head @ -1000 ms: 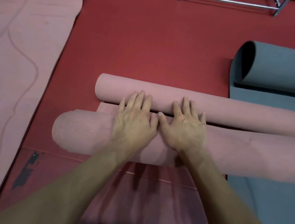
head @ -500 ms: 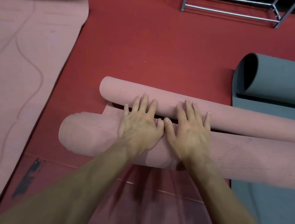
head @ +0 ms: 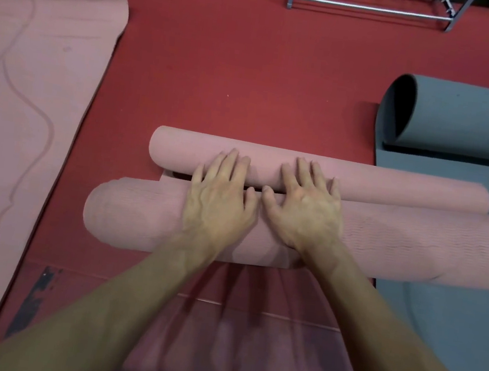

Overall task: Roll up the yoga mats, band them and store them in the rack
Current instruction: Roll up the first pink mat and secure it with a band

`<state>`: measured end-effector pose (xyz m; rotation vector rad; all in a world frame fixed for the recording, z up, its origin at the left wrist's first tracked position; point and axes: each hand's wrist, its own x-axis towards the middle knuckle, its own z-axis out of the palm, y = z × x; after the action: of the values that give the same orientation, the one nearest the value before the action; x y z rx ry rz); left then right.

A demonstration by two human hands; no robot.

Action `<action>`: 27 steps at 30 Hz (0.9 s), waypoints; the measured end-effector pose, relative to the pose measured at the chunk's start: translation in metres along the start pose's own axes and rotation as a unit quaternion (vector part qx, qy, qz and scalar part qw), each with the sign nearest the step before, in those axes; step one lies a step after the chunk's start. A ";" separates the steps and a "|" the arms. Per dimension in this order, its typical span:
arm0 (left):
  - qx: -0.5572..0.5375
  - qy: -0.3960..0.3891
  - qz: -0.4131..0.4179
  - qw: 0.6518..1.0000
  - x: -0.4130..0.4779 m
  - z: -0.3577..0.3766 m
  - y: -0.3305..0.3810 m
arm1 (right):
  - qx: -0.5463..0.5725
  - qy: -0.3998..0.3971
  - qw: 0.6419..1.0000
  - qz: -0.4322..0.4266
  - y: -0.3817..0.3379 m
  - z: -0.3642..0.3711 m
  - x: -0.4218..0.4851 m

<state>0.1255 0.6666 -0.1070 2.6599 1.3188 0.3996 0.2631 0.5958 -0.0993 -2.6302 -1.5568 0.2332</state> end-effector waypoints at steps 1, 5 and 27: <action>0.003 -0.028 -0.009 1.000 0.000 -0.001 0.000 | -0.001 -0.003 1.000 0.002 0.000 -0.001 0.001; 0.043 -0.080 0.006 0.996 0.013 -0.007 0.004 | -0.004 -0.017 1.000 0.008 0.000 -0.005 0.007; -0.005 -0.162 -0.003 0.987 0.058 0.003 0.000 | 0.003 0.020 0.997 0.073 0.011 -0.011 0.009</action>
<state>0.1596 0.7125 -0.0997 2.5713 1.2168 -0.0307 0.2784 0.5982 -0.0906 -2.7294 -1.3509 0.1913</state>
